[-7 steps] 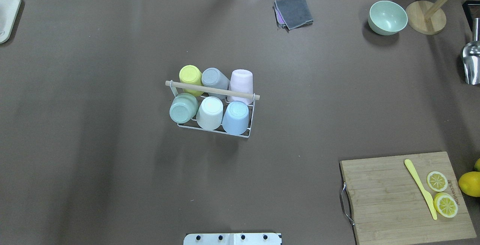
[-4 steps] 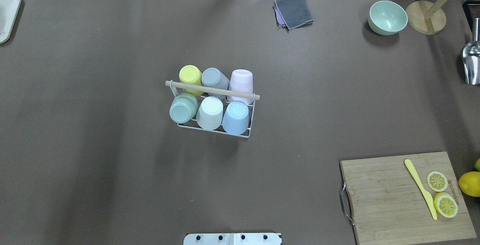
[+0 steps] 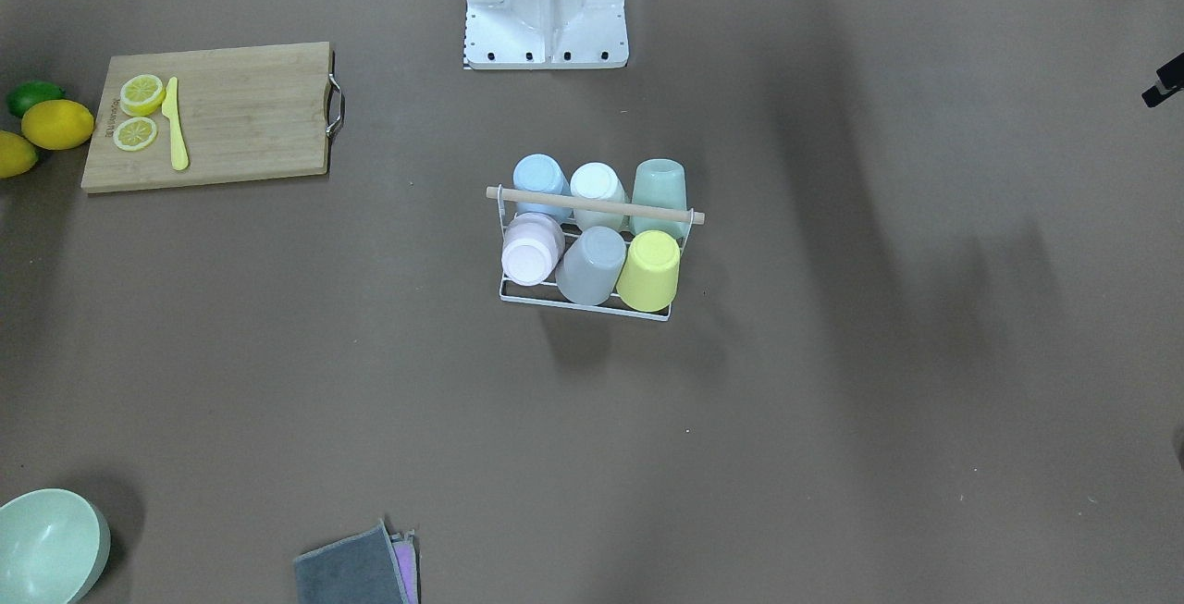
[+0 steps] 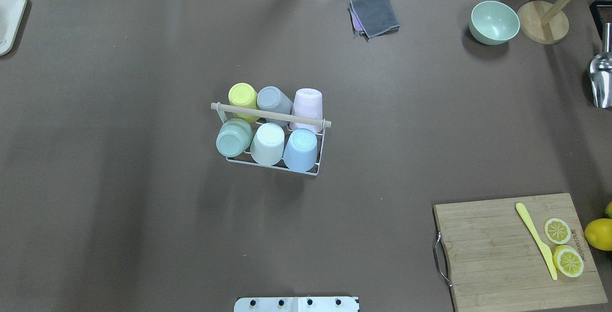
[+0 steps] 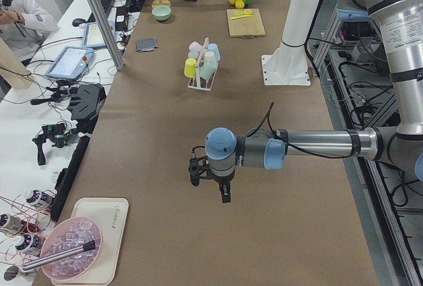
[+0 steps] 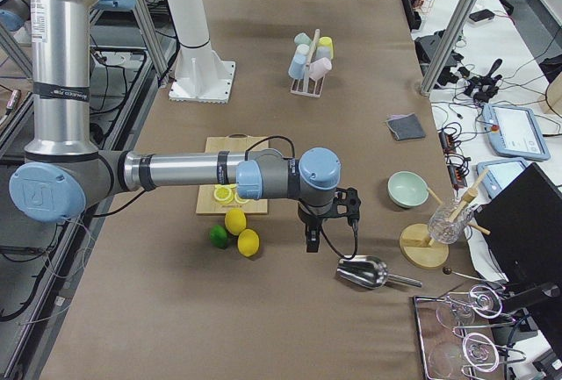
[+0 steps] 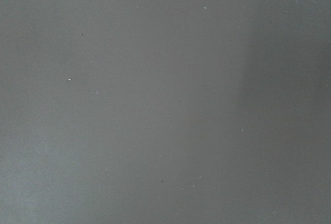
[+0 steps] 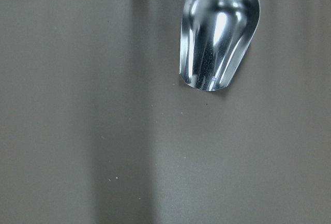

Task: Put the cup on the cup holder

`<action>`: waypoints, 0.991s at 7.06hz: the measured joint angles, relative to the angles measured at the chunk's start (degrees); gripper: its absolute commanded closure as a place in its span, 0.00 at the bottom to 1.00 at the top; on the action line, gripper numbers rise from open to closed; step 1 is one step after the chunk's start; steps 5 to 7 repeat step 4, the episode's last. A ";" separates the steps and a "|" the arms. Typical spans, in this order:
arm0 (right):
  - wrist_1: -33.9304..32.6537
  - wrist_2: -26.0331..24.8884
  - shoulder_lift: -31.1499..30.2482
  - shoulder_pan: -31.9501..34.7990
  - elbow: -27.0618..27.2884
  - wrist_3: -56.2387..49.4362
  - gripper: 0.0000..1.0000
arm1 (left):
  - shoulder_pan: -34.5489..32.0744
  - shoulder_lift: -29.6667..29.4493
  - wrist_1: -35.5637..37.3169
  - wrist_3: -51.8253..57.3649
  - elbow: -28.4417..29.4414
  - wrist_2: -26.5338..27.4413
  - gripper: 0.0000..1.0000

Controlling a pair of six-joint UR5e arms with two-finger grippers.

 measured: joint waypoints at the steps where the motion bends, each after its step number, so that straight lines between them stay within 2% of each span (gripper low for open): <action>1: 0.00 0.00 0.04 0.00 -0.01 0.00 0.00 | -0.13 0.10 0.00 0.00 -0.24 0.26 0.02; 7: 0.00 -0.01 0.07 0.00 -0.02 0.00 0.00 | -0.38 0.16 0.00 0.00 -0.62 0.41 0.02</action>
